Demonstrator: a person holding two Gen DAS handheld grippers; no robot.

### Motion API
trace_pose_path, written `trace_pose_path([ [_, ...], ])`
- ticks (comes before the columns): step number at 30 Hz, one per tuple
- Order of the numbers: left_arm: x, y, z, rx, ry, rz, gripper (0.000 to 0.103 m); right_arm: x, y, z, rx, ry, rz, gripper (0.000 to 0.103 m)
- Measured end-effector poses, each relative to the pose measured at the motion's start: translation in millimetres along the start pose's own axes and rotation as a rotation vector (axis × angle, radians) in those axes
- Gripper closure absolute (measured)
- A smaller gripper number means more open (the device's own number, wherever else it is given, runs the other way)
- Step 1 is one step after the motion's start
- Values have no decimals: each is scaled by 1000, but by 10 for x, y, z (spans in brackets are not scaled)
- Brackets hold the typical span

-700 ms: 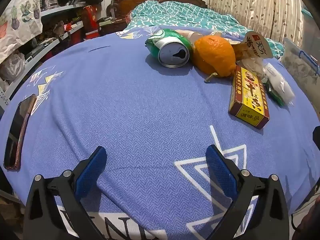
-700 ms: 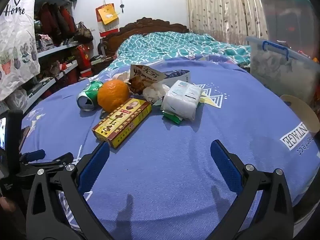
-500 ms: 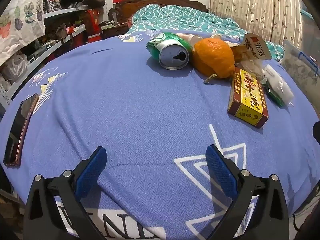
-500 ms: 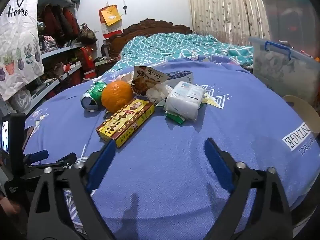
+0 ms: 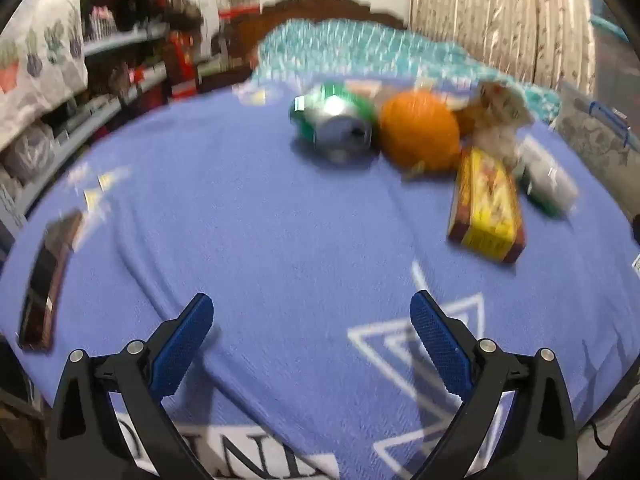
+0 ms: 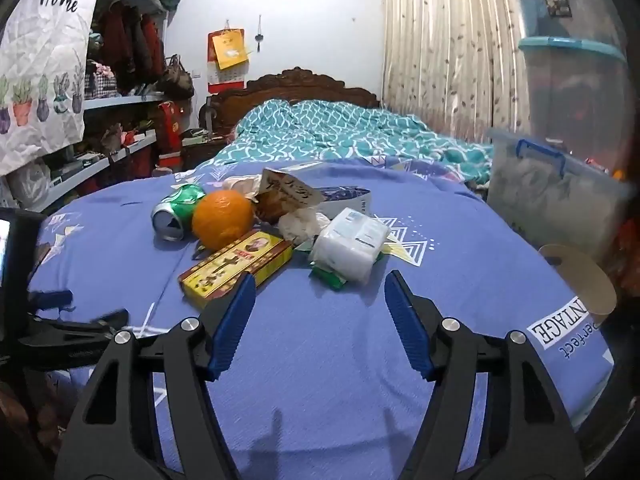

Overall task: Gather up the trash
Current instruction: 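Move both tools toward the trash pile on the bed, then grasp the yellow spice box with the left tool while the right tool grasps the white tissue pack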

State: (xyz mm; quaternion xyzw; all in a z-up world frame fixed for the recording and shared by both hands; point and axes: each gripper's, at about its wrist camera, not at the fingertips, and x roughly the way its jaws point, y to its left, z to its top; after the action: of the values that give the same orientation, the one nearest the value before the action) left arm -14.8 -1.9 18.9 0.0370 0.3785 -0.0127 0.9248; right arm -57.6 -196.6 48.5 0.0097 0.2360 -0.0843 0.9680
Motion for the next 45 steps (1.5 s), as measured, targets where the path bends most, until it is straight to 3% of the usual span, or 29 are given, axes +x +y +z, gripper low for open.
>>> trace_pose_path([
  [3,-81,-69,169,30,-43,-68,9,144,-178,36,49,57,18,36],
  [9,110,-534,558,120,-2,-242,9,810,-565,187,146,263,102,34],
  [10,152,-631,590,144,4,-247,9,954,-636,251,174,304,126,32],
  [13,316,-947,640,198,36,-262,9,1183,-653,397,193,328,161,14],
  [15,440,-1064,648,204,69,-264,11,1306,-594,453,180,325,152,13],
  [17,521,-1078,674,204,99,-266,20,1516,-532,510,165,350,149,13],
  [18,596,-1102,664,202,123,-261,25,1591,-530,516,162,367,152,13],
  [19,650,-1115,669,202,140,-261,40,1695,-504,502,157,392,146,16],
  [20,682,-1121,665,203,154,-278,42,1737,-504,481,155,406,149,36],
  [21,681,-1113,639,211,151,-282,43,1775,-504,448,155,430,170,35],
  [25,457,-1011,555,228,118,-338,44,1428,-679,357,202,364,212,37],
  [27,281,-971,530,227,74,-393,44,1063,-797,305,191,272,208,37],
  [31,133,-1143,564,244,60,-493,44,644,-1040,135,146,195,100,37],
  [37,73,-1866,663,347,57,-605,46,463,-1626,-138,243,203,-23,37],
  [40,131,-2301,722,410,83,-652,96,433,-1906,-193,293,208,-63,37],
  [42,218,-2581,749,423,130,-683,96,426,-2068,-226,319,211,-78,37],
  [45,342,-2900,727,463,182,-671,96,426,-2238,-290,344,220,-94,37],
])
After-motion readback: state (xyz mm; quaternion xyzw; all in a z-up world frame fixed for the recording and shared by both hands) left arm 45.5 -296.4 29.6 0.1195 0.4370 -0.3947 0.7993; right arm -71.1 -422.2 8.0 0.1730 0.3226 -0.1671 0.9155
